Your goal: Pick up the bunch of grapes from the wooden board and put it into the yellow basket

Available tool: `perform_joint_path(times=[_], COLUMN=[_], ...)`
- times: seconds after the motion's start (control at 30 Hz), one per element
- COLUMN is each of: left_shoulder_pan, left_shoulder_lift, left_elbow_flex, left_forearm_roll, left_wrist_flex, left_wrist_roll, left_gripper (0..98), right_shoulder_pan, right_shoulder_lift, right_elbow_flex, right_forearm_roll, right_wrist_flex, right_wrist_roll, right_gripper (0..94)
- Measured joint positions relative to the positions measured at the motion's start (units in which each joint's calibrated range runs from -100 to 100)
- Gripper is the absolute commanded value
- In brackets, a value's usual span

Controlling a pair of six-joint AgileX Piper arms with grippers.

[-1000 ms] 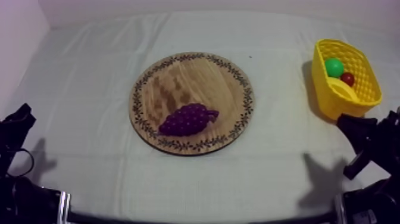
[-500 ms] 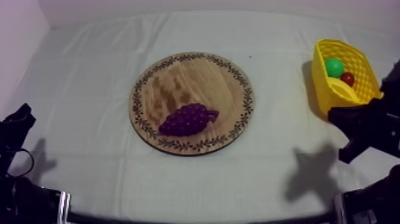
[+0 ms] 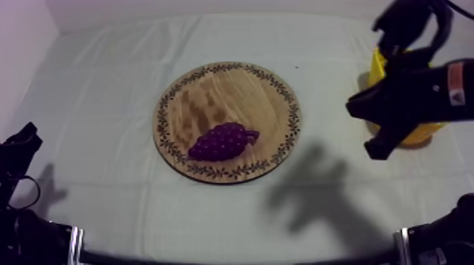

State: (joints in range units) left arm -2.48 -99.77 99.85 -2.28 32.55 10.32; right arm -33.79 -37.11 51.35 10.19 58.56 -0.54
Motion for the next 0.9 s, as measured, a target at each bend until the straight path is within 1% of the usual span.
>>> perform_joint_path(times=[0.17,0.3,0.4,0.63,0.73,0.8,0.9], left_shoulder_pan=[0.0,0.0,0.0,0.0,0.0,0.0,0.0], left_shoulder_lift=[0.0,0.0,0.0,0.0,0.0,0.0,0.0], left_elbow_flex=[0.0,0.0,0.0,0.0,0.0,0.0,0.0], left_forearm_roll=[0.0,0.0,0.0,0.0,0.0,0.0,0.0], left_wrist_flex=[0.0,0.0,0.0,0.0,0.0,0.0,0.0], left_wrist_roll=[0.0,0.0,0.0,0.0,0.0,0.0,0.0], left_gripper=[0.0,0.0,0.0,0.0,0.0,0.0,0.0], right_shoulder_pan=[-1.5,-2.3,-3.0,-3.6,-3.6,-3.7,-3.7], right_shoulder_lift=[9.8,17.8,22.8,33.0,36.8,39.1,42.1], right_elbow_flex=[-12.2,-21.2,-26.9,-34.8,-37.8,-39.5,-41.9], right_forearm_roll=[-0.9,-2.5,-3.6,-5.6,-6.0,-5.9,-5.9], right_wrist_flex=[6.7,10.7,12.8,17.0,18.9,19.2,21.1], right_wrist_roll=[6.0,10.9,14.7,23.5,26.8,28.7,30.7], right_gripper=[0.6,0.6,0.6,0.4,0.7,3.3,11.1])
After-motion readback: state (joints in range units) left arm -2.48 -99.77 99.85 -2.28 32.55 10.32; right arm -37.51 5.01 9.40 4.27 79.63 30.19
